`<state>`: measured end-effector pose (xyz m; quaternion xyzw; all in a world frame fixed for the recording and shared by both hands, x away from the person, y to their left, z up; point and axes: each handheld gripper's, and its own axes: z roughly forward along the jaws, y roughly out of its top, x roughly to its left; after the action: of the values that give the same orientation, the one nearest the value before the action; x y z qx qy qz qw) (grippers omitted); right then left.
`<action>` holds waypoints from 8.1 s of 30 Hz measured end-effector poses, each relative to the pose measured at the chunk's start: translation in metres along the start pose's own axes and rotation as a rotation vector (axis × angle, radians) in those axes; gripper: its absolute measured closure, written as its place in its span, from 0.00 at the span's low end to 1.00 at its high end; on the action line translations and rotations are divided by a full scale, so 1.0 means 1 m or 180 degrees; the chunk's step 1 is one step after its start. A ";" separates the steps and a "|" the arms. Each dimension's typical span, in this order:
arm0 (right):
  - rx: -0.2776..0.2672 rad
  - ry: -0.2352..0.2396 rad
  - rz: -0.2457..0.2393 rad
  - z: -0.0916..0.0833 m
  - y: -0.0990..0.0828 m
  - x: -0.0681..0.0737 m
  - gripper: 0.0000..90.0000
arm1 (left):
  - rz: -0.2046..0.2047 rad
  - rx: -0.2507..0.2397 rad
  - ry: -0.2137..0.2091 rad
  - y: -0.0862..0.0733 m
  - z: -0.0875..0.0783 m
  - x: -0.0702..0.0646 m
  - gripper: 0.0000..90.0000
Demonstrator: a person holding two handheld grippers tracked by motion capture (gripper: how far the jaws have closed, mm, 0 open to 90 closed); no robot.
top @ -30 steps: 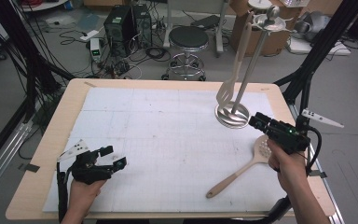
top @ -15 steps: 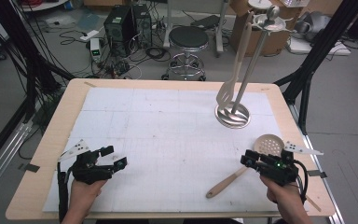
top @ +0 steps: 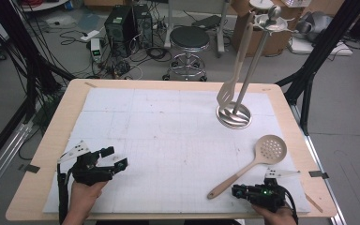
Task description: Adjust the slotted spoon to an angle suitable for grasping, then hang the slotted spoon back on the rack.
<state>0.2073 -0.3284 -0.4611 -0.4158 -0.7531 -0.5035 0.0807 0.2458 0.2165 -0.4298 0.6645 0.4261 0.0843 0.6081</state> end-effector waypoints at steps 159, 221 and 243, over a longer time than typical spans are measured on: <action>-0.0352 -0.1399 0.1183 0.111 0.121 -0.054 1.00 | -0.0006 -0.0032 -0.0053 0.000 -0.004 0.002 0.13; 0.0607 -0.1201 0.1218 0.028 0.110 -0.077 0.67 | -0.0019 -0.0026 -0.0033 0.000 -0.003 0.002 0.13; 0.0702 -0.1180 0.0967 0.031 0.107 -0.072 0.87 | -0.0017 -0.0004 -0.0029 -0.001 -0.003 0.002 0.13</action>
<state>0.3382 -0.3266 -0.4408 -0.5980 -0.7342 -0.3157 0.0608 0.2444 0.2196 -0.4308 0.6633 0.4250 0.0800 0.6107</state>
